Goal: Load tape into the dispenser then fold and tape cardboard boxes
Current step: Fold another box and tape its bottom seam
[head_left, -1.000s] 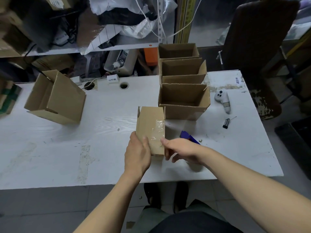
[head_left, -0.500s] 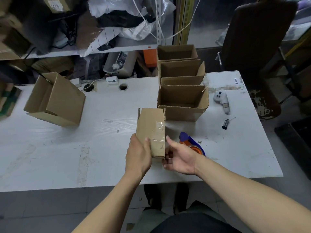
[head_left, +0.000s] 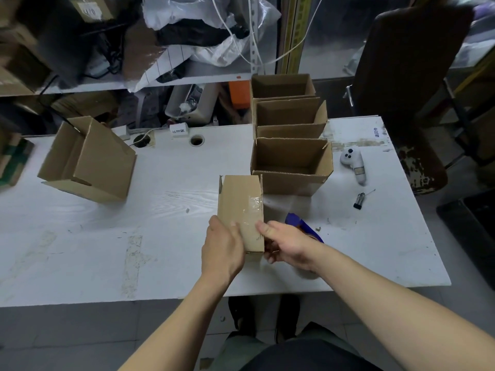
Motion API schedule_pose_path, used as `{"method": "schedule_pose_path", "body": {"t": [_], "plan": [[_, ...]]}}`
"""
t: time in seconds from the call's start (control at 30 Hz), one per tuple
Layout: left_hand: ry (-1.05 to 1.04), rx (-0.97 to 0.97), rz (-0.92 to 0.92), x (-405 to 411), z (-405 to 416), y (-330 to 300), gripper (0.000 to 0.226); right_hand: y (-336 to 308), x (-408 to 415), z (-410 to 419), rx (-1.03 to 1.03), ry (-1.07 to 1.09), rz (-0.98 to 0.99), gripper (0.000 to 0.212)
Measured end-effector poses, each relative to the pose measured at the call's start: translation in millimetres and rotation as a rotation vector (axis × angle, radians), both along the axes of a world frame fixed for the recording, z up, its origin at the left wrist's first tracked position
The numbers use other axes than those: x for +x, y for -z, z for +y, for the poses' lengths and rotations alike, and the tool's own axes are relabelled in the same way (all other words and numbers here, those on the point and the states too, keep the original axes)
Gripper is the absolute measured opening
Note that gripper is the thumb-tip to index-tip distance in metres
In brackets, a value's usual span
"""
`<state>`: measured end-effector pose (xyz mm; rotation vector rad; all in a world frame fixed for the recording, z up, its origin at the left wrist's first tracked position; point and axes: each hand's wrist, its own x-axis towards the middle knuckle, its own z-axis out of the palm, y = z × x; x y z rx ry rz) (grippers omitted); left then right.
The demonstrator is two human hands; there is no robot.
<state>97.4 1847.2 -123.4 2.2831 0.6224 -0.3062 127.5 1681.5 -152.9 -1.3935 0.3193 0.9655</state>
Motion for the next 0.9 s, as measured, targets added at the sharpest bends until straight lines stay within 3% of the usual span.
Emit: {"method": "schedule_pose_path", "body": {"t": [0.13,0.23,0.33,0.4,0.47,0.57,0.6,0.67,0.73,0.83,0.9], "plan": [[0.055,-0.078,-0.08,-7,13,-3,0.031,-9,5,0,-0.488,-0.162,-0.329,0.044],[0.019,-0.132,-0.066,-9,18,-7,0.033,-14,6,3,-0.429,-0.093,-0.3,0.05],[-0.032,-0.232,-0.1,-15,21,-19,0.035,-14,6,-1,-0.418,-0.106,-0.378,0.034],[-0.072,-0.283,-0.158,-18,29,-28,0.029,-19,6,-8,-0.259,0.003,-0.343,0.025],[-0.146,-0.294,-0.2,-19,44,-34,0.029,-30,7,-18,-0.004,0.139,-0.187,0.026],[-0.219,-0.257,-0.132,-15,70,-37,0.074,-45,6,-40,0.324,0.281,0.012,0.036],[-0.217,-0.324,-0.079,-14,75,-36,0.08,-46,5,-47,0.415,0.312,0.062,0.038],[-0.161,-0.575,0.016,-13,78,-37,0.064,-46,3,-52,0.51,0.333,0.122,0.04],[-0.083,-0.67,0.036,-16,77,-38,0.044,-37,1,-48,0.332,0.304,0.047,0.04],[-0.028,-0.457,-0.071,-20,74,-32,0.03,-28,-1,-38,-0.107,0.2,-0.256,0.039],[0.04,-0.293,-0.137,-22,68,-33,0.032,-25,-3,-36,-0.009,0.205,-0.232,0.039]]}}
